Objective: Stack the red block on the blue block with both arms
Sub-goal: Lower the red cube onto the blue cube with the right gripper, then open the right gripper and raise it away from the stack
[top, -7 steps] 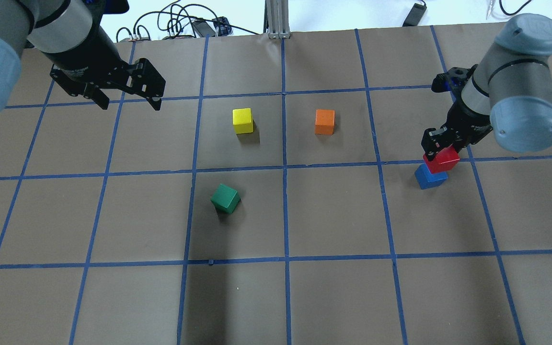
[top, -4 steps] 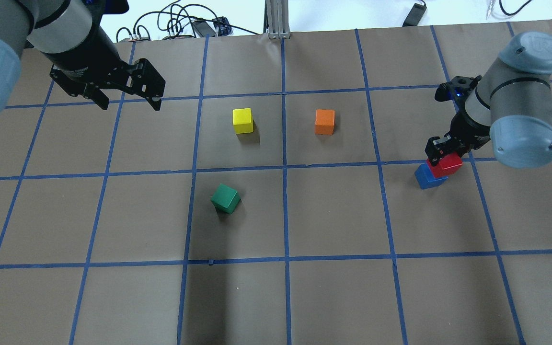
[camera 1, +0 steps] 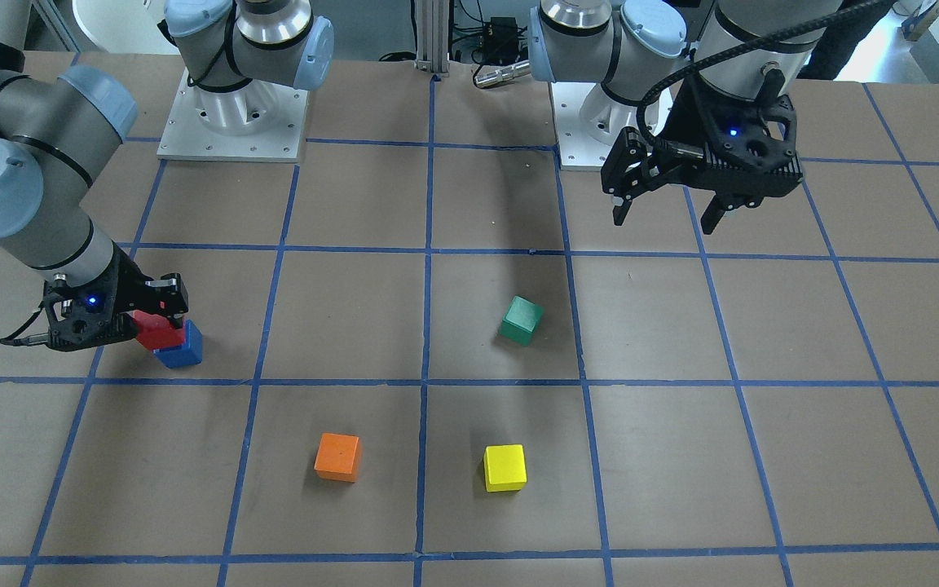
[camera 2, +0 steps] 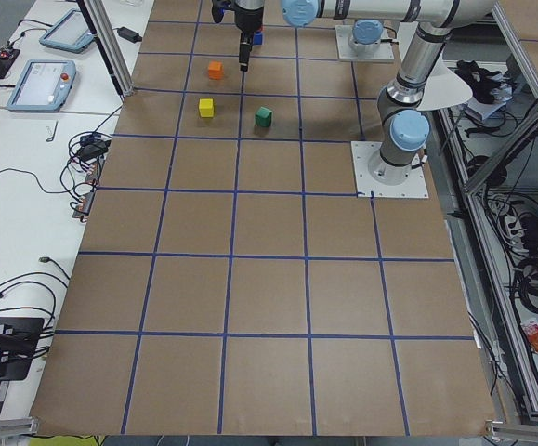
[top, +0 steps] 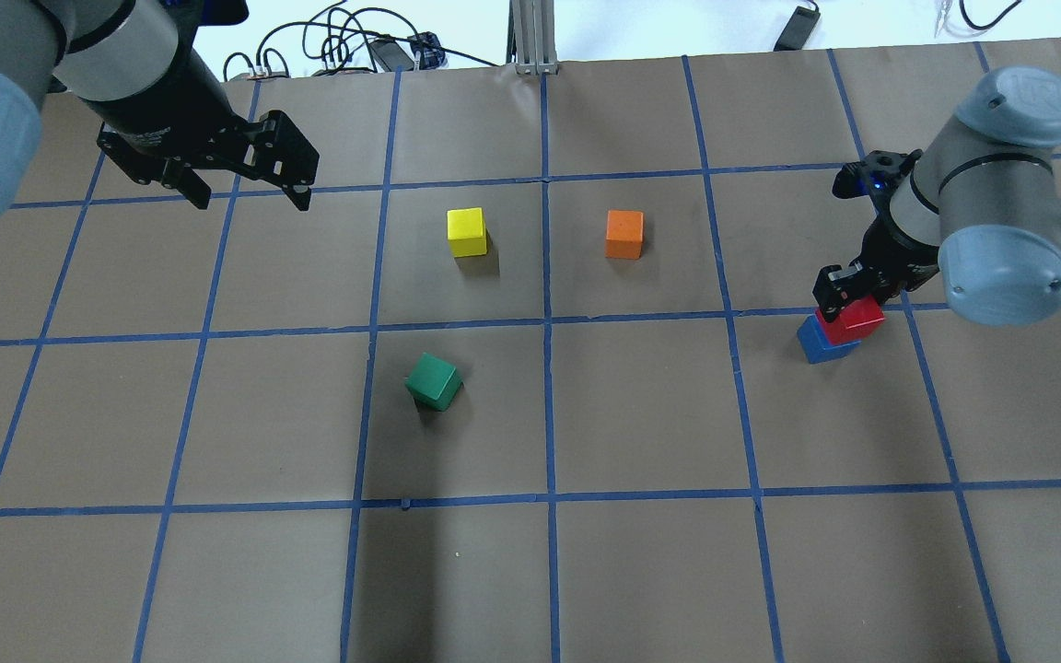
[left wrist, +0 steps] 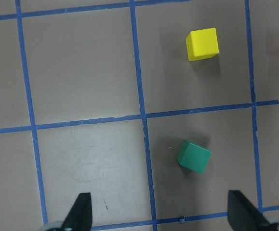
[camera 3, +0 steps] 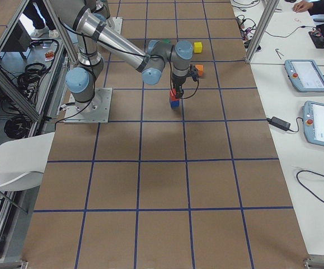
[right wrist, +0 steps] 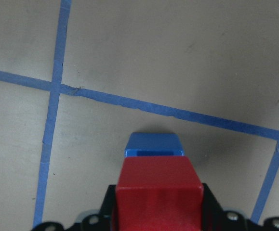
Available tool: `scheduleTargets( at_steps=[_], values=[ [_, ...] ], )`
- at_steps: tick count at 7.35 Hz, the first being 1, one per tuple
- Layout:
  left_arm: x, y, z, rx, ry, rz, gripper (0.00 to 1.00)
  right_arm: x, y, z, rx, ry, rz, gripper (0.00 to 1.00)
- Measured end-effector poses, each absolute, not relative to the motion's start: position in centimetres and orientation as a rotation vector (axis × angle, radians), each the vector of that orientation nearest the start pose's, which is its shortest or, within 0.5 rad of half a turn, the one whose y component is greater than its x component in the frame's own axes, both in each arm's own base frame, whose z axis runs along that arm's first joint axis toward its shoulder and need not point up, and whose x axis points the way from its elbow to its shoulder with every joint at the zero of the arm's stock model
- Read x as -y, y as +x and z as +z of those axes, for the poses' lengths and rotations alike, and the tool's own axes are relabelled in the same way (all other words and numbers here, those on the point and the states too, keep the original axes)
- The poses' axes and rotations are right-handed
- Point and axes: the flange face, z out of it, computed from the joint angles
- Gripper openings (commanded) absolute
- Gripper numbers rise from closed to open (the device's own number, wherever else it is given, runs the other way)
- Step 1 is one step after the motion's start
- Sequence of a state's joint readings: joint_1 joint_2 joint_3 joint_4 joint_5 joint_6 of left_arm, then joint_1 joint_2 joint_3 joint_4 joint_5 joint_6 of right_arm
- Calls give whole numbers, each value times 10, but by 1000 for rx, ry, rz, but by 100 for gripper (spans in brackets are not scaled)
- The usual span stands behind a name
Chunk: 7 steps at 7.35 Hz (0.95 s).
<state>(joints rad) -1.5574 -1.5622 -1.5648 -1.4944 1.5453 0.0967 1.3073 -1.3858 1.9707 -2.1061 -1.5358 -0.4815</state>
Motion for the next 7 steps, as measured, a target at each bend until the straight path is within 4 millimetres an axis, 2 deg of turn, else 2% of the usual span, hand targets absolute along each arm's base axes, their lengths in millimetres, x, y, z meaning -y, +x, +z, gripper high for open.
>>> scheduleTargets(
  at_steps=[1,2,3,4,5,6,7],
  values=[
    [499,-129,503,-3156,133,-147,100,519,2,258,-3070,-334,53,0],
    [499,-129,503,-3157,133,-148,100,519,2,256,-3070,-334,56,5],
    [499,-129,503,-3158,133,-148,100,520,2,255,-3071,-334,59,16],
    [499,-129,503,-3158,133,-149,100,520,2,253,-3071,-334,63,21],
    [499,-129,503,-3158,133,-149,100,520,2,253,-3071,-334,64,38],
    [499,-129,503,-3158,133,-149,100,520,2,253,-3070,-333,64,72],
    [499,-130,503,-3158,134,-149,100,520,2,253,-3068,-332,63,80]
  ],
)
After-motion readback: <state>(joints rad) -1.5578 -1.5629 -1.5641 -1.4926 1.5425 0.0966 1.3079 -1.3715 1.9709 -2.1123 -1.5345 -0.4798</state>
